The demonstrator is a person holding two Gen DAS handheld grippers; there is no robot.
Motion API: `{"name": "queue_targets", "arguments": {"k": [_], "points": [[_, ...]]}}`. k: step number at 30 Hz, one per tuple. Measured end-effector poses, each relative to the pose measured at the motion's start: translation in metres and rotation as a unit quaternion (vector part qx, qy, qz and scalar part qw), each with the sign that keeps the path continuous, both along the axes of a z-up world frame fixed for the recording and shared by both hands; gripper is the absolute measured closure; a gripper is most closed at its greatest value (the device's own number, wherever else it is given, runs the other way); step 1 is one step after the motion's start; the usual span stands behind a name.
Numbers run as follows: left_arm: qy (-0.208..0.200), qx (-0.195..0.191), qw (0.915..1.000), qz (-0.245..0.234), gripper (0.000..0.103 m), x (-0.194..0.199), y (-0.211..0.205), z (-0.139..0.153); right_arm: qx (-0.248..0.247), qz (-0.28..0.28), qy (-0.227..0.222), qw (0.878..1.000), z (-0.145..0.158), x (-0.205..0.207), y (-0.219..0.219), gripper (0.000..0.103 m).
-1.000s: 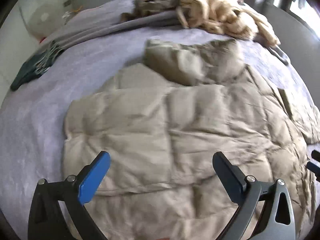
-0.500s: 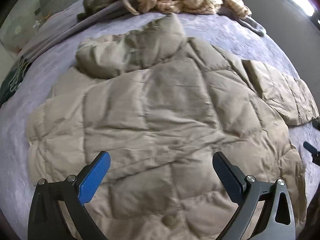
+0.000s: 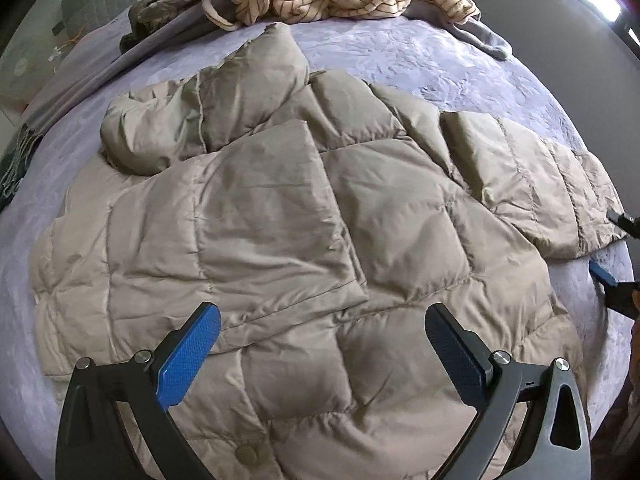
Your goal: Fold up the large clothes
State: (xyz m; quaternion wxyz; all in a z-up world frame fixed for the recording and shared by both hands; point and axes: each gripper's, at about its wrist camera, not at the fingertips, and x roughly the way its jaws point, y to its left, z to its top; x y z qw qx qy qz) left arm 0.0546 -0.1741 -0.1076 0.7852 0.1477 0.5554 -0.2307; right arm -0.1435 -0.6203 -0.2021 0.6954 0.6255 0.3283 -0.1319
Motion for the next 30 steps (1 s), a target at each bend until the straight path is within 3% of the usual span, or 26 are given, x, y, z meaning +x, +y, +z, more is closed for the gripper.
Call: {"name": "queue_targets", "arguments": {"k": [3, 9, 13, 20, 21, 22, 23, 25, 30], "points": [[0.003, 0.001, 1.0, 0.003, 0.001, 0.0, -0.004, 0.001, 0.006, -0.035, -0.015, 0.999, 0.004, -0.006, -0.014, 0.016], [0.007, 0.001, 0.9999, 0.01, 0.001, 0.0, -0.005, 0.0, -0.051, -0.1, -0.001, 0.994, 0.028, -0.04, -0.029, 0.016], [0.008, 0.0, 0.9999, 0.014, 0.001, -0.001, -0.009, -0.001, 0.006, -0.121, -0.019, 0.992, 0.007, -0.041, -0.048, 0.016], [0.004, 0.001, 0.9999, 0.011, 0.001, -0.006, -0.014, 0.003, 0.047, -0.114, -0.08, 0.989, 0.002, 0.0, -0.07, 0.017], [0.002, 0.0, 0.9999, 0.012, 0.001, -0.006, -0.012, 0.004, 0.055, -0.117, -0.084, 0.988, 0.001, 0.001, -0.071, 0.02], [0.0, -0.001, 0.9999, 0.015, 0.001, -0.006, -0.011, 0.006, 0.074, -0.126, -0.095, 0.985, -0.001, 0.003, -0.074, 0.034], [-0.003, -0.001, 0.9998, 0.019, 0.001, -0.005, -0.008, 0.008, 0.091, -0.13, -0.105, 0.982, -0.004, 0.005, -0.075, 0.06], [-0.008, -0.002, 0.9995, 0.029, 0.001, -0.004, -0.001, 0.011, 0.118, -0.133, -0.12, 0.977, -0.009, 0.007, -0.076, 0.095], [-0.021, -0.004, 0.9982, 0.056, 0.001, 0.002, 0.023, 0.018, 0.08, -0.09, -0.149, 0.982, 0.026, 0.021, -0.066, 0.096]]}}
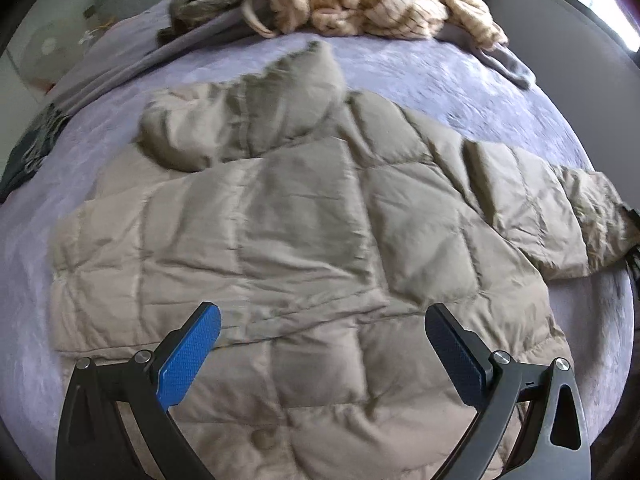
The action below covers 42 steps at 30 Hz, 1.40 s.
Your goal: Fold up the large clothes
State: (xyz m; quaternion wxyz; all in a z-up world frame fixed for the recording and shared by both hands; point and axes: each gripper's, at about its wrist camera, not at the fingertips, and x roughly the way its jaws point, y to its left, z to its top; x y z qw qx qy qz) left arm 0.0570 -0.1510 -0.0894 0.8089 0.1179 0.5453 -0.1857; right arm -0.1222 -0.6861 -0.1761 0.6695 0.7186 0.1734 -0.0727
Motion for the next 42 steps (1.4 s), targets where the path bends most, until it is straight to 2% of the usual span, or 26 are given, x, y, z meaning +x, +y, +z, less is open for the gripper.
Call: {"name": "queue_targets", "arguments": {"k": [3, 6, 9, 12, 15, 18, 20, 22, 24, 27, 28, 29, 31, 33, 35, 37, 39, 40, 41, 42], "points": [[-0.011, 0.001, 0.9998, 0.017, 0.001, 0.007, 0.02, 0.006, -0.065, 0.054, -0.012, 0.996, 0.038, 0.021, 0.018, 0.096], [-0.017, -0.002, 0.9993, 0.035, 0.001, 0.014, 0.04, 0.009, -0.153, 0.129, -0.02, 0.98, 0.084, 0.056, 0.054, 0.096], [-0.024, -0.008, 0.9984, 0.052, 0.001, 0.019, 0.062, 0.013, -0.221, 0.208, -0.027, 0.953, 0.117, 0.098, 0.11, 0.096], [-0.027, -0.009, 0.9974, 0.067, 0.001, 0.024, 0.086, 0.011, -0.269, 0.281, -0.032, 0.921, 0.132, 0.134, 0.177, 0.096], [-0.021, -0.008, 0.9966, 0.079, 0.001, 0.03, 0.109, 0.003, -0.296, 0.342, -0.026, 0.891, 0.124, 0.157, 0.241, 0.096], [-0.013, -0.003, 0.9962, 0.087, 0.001, 0.036, 0.129, -0.007, -0.305, 0.402, 0.0, 0.863, 0.092, 0.176, 0.316, 0.096], [-0.011, -0.002, 0.9963, 0.085, 0.001, 0.04, 0.14, -0.014, -0.297, 0.429, 0.025, 0.853, 0.063, 0.183, 0.35, 0.096], [-0.005, 0.0, 0.9963, 0.085, 0.001, 0.045, 0.149, -0.021, -0.289, 0.441, 0.055, 0.848, 0.038, 0.188, 0.371, 0.096], [0.002, -0.004, 0.9964, 0.085, 0.001, 0.048, 0.156, -0.026, -0.277, 0.443, 0.091, 0.848, 0.015, 0.189, 0.383, 0.096], [0.014, -0.013, 0.9964, 0.083, 0.001, 0.053, 0.161, -0.032, -0.248, 0.426, 0.104, 0.864, 0.009, 0.192, 0.38, 0.091], [0.021, -0.022, 0.9962, 0.082, 0.001, 0.055, 0.162, -0.033, -0.241, 0.422, 0.108, 0.867, 0.012, 0.192, 0.377, 0.077], [0.025, -0.029, 0.9959, 0.081, 0.001, 0.057, 0.163, -0.034, -0.239, 0.415, 0.108, 0.871, 0.02, 0.189, 0.373, 0.053], [0.032, -0.048, 0.995, 0.082, 0.001, 0.061, 0.167, -0.034, -0.239, 0.391, 0.097, 0.884, 0.034, 0.18, 0.361, 0.029], [0.033, -0.064, 0.9938, 0.085, 0.001, 0.067, 0.171, -0.033, -0.231, 0.359, 0.094, 0.899, 0.038, 0.17, 0.342, 0.029], [0.03, -0.072, 0.993, 0.089, 0.001, 0.073, 0.176, -0.032, -0.192, 0.314, 0.099, 0.925, 0.033, 0.163, 0.317, 0.029], [0.028, -0.081, 0.9921, 0.092, 0.001, 0.079, 0.182, -0.029, -0.151, 0.276, 0.098, 0.944, 0.026, 0.164, 0.303, 0.031], [0.031, -0.095, 0.9908, 0.091, 0.001, 0.082, 0.19, -0.027, -0.156, 0.255, 0.093, 0.95, 0.032, 0.169, 0.3, 0.069], [0.031, -0.108, 0.9894, 0.093, 0.001, 0.084, 0.196, -0.025, -0.174, 0.261, 0.092, 0.945, 0.039, 0.177, 0.306, 0.091], [0.031, -0.116, 0.9884, 0.094, 0.001, 0.087, 0.2, -0.024, -0.196, 0.27, 0.087, 0.939, 0.048, 0.184, 0.315, 0.092], [0.032, -0.128, 0.9868, 0.094, 0.001, 0.089, 0.206, -0.022, -0.229, 0.289, 0.074, 0.927, 0.061, 0.194, 0.33, 0.093]]}}
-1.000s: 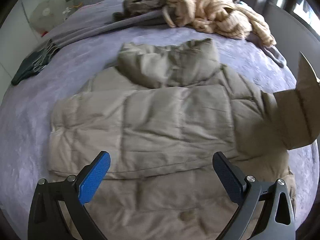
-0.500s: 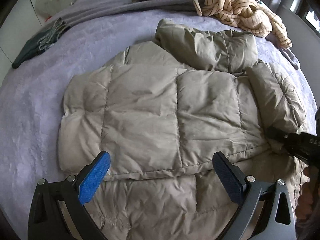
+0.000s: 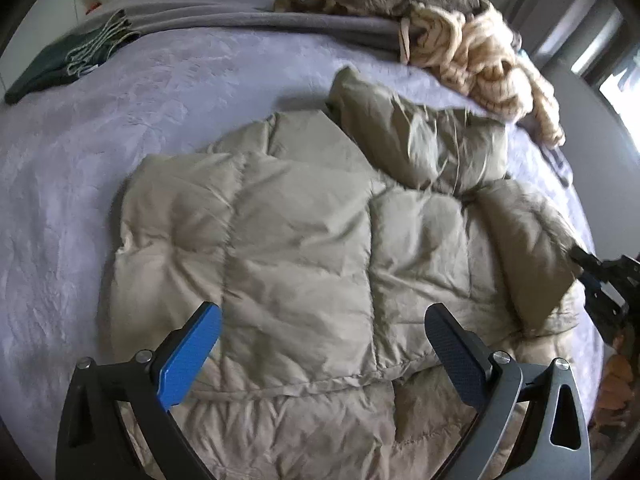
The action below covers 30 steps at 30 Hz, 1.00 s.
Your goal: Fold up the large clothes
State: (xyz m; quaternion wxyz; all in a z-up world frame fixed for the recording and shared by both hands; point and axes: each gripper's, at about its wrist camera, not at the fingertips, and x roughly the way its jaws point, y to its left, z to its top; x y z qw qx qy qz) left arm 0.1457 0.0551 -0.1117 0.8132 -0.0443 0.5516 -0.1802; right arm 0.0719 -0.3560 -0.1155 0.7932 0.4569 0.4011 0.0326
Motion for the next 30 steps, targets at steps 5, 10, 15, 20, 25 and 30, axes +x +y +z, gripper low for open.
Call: {"name": "queue_targets", "arguments": {"k": [5, 10, 15, 20, 25, 30], "points": [[0.005, -0.054, 0.9984, 0.014, 0.001, 0.007, 0.022, 0.007, -0.126, 0.178, -0.034, 0.975, 0.034, 0.045, 0.11, 0.093], [0.02, -0.106, 0.994, 0.02, 0.001, 0.011, 0.031, 0.009, -0.208, 0.29, 0.031, 0.934, -0.002, 0.051, 0.193, 0.06], [0.037, -0.119, 0.9922, -0.01, 0.001, 0.015, 0.012, 0.004, -0.151, 0.292, 0.07, 0.942, -0.024, 0.022, 0.171, 0.041], [0.069, -0.124, 0.9895, -0.024, 0.001, 0.029, -0.022, -0.02, -0.054, 0.145, 0.115, 0.981, -0.041, -0.024, 0.052, 0.039], [0.073, -0.104, 0.9914, -0.031, 0.03, 0.043, -0.056, -0.033, 0.034, 0.015, 0.12, 0.992, -0.057, -0.058, -0.029, 0.039], [0.072, -0.108, 0.991, -0.032, 0.091, 0.038, -0.063, -0.029, 0.059, -0.064, 0.109, 0.99, -0.065, -0.056, -0.075, 0.098]]}}
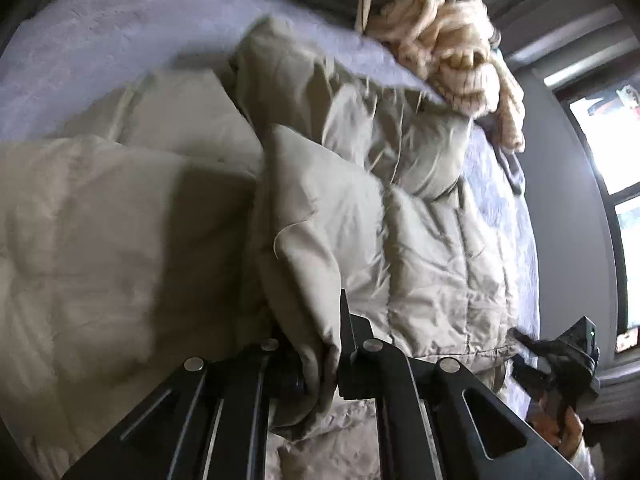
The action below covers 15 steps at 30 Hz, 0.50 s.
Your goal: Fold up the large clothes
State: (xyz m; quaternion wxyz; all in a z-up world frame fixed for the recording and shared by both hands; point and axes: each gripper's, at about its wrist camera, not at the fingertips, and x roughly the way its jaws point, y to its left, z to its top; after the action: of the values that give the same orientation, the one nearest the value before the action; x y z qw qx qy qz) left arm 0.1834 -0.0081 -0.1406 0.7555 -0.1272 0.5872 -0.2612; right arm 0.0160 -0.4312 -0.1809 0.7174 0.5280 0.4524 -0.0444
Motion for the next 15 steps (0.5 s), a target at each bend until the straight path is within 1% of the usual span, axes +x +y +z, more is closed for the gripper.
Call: {"name": "queue_targets", "arguments": {"k": [1, 3, 4, 5, 6, 8, 10, 11, 12, 13, 14, 15], "points": [[-0.019, 0.003, 0.9998, 0.0, 0.091, -0.008, 0.003, 0.008, -0.018, 0.005, 0.002, 1.0, 0.003, 0.007, -0.004, 0.098], [-0.032, 0.018, 0.9993, 0.0, 0.091, -0.02, 0.009, 0.013, -0.056, 0.027, -0.011, 0.998, 0.016, 0.013, -0.006, 0.098], [-0.035, 0.037, 0.9987, -0.003, 0.091, -0.029, 0.011, 0.01, -0.082, 0.051, -0.014, 0.995, 0.022, 0.02, -0.002, 0.098], [-0.035, 0.051, 0.9981, -0.006, 0.091, -0.033, 0.013, 0.005, -0.093, 0.065, -0.011, 0.994, 0.021, 0.022, -0.002, 0.098], [-0.03, 0.065, 0.9974, -0.01, 0.091, -0.037, 0.014, -0.003, -0.096, 0.073, -0.006, 0.993, 0.019, 0.024, -0.006, 0.098], [-0.025, 0.073, 0.997, -0.01, 0.091, -0.039, 0.016, -0.014, -0.101, 0.09, 0.012, 0.991, 0.008, 0.035, -0.001, 0.098], [-0.027, 0.08, 0.9964, -0.007, 0.091, -0.038, 0.015, -0.016, -0.092, 0.089, 0.025, 0.991, -0.007, 0.041, 0.0, 0.098], [-0.029, 0.087, 0.9958, -0.003, 0.09, -0.037, 0.014, -0.014, -0.088, 0.086, 0.025, 0.992, -0.008, 0.038, -0.002, 0.098], [-0.032, 0.097, 0.9948, 0.001, 0.083, -0.037, 0.014, -0.011, -0.086, 0.083, 0.024, 0.993, -0.007, 0.036, -0.003, 0.096], [-0.04, 0.117, 0.9923, 0.007, 0.07, -0.037, 0.014, -0.007, -0.083, 0.086, 0.024, 0.993, -0.004, 0.025, -0.006, 0.091], [-0.055, 0.141, 0.9883, 0.016, 0.062, -0.038, 0.016, -0.001, -0.088, 0.097, 0.032, 0.991, 0.001, 0.025, -0.006, 0.083], [-0.072, 0.16, 0.9841, 0.027, 0.044, -0.04, 0.02, 0.006, -0.094, 0.106, 0.036, 0.989, 0.003, 0.015, -0.006, 0.078]]}}
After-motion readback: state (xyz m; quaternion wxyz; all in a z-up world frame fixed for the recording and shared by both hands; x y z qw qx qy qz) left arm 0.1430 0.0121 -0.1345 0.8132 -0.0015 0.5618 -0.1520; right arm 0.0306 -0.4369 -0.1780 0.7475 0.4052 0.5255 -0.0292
